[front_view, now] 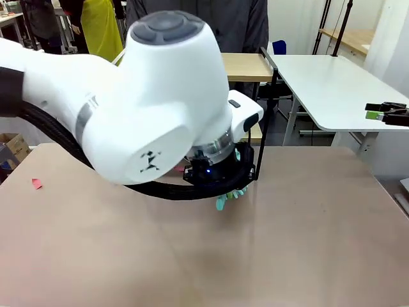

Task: Clean the shelf.
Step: Clean the specific section of the Shelf indicated by the human with the Duster.

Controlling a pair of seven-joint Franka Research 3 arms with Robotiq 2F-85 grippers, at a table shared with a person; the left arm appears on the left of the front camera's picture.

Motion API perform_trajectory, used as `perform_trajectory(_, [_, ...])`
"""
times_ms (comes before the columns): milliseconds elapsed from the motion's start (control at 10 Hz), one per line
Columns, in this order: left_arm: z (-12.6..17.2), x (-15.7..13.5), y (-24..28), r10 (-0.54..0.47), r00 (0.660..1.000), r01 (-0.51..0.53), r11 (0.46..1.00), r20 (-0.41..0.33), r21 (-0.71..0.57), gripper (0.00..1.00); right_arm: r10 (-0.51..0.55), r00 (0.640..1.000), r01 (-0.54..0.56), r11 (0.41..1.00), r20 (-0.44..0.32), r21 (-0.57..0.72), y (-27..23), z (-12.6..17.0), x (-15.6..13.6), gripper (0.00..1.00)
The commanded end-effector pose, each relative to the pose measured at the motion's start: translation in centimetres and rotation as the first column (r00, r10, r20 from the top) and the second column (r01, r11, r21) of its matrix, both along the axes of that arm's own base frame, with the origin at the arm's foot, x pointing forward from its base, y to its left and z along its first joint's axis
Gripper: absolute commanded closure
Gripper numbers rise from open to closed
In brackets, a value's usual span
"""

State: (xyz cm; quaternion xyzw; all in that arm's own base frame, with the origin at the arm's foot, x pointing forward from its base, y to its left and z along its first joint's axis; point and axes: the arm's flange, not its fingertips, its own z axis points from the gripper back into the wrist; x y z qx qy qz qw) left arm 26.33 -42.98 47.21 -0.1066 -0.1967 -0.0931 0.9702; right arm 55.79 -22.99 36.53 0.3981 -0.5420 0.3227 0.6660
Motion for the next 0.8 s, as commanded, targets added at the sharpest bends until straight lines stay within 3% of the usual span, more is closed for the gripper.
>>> perform_trajectory(0, [-2.4,2.2,-2.7,0.057,0.996,-0.057,0.998,0.061,-0.014,0.87,0.000,1.000,0.000,1.000,0.006,0.000,0.3,0.4,0.0,0.00])
perform_trajectory(100, [-3.7,3.0,-3.3,0.082,0.990,-0.082,0.997,0.118,-0.004,0.87,0.000,1.000,0.000,1.000,0.006,0.000,0.3,0.4,0.0,0.00])
perform_trajectory(300, [-5.6,4.3,-4.3,0.119,0.982,-0.115,0.993,0.146,-0.035,0.87,0.000,1.000,0.000,1.000,0.006,0.000,0.3,0.4,0.0,0.00])
perform_trajectory(700, [-7.2,6.5,-6.0,0.123,0.985,-0.116,0.991,0.119,-0.065,0.87,0.000,1.000,0.000,1.000,0.006,0.000,0.3,0.4,0.0,0.00])
